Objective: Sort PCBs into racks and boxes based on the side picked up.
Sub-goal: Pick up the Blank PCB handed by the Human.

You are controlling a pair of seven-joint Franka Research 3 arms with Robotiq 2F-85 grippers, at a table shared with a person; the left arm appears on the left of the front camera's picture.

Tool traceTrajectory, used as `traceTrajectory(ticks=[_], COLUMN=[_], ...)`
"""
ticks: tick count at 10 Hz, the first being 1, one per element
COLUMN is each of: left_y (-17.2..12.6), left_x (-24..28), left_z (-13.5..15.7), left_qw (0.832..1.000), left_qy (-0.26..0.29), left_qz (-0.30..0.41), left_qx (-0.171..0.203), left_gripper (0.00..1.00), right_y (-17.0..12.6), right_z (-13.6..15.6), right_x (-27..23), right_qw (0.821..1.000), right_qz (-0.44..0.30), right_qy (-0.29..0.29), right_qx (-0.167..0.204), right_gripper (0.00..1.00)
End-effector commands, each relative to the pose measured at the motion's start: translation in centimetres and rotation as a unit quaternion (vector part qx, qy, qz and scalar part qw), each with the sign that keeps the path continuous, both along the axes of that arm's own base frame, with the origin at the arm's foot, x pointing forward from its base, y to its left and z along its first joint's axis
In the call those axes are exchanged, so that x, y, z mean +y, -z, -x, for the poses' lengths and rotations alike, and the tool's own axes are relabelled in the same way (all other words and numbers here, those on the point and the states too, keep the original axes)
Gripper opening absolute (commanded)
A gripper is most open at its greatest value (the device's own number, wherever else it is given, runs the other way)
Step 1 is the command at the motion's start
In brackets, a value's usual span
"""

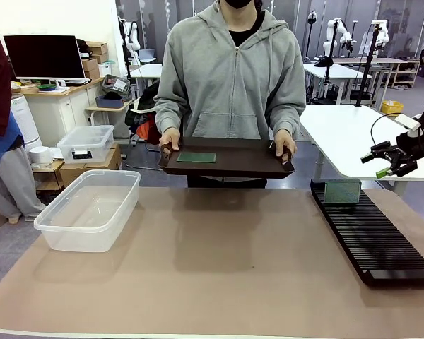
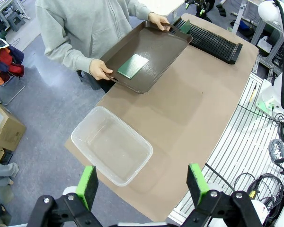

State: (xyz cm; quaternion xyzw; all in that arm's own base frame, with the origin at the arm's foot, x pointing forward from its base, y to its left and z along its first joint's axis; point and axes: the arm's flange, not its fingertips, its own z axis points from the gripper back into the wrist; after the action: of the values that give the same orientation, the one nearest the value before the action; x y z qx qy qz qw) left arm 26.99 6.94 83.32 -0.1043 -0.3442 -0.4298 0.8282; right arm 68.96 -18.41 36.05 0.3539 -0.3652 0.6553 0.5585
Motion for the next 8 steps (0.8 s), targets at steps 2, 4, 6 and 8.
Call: traceTrajectory(ticks=[2,4,6,8], left_y=[0.12,0.12,0.12,0.12], left_x=[-0.08,-0.08,-0.08,-0.08], left_z=[0.01,0.01,0.01,0.01], left_qw=[1.000,1.000,1.000,1.000], left_qy=[-0.001,-0.001,-0.001,-0.001], left_qz=[0.002,0.002,0.002,0.002], left_qx=[0.002,0.002,0.002,0.002], left_gripper=[1.00,1.00,1.00,1.00], right_y=[1.29,1.29,1.29,1.61], right_z=[-0.55,-0.55,-0.55,-0.18], right_x=[0.00,0.00,0.00,0.05], right_qw=[1.000,1.000,1.000,1.000], right_qz=[-0.008,-0.008,-0.008,-0.005], right_qy=[-0.002,-0.002,-0.002,-0.001], right_qx=[0.001,0.001,0.001,0.009], right_gripper=[1.00,1.00,1.00,1.00])
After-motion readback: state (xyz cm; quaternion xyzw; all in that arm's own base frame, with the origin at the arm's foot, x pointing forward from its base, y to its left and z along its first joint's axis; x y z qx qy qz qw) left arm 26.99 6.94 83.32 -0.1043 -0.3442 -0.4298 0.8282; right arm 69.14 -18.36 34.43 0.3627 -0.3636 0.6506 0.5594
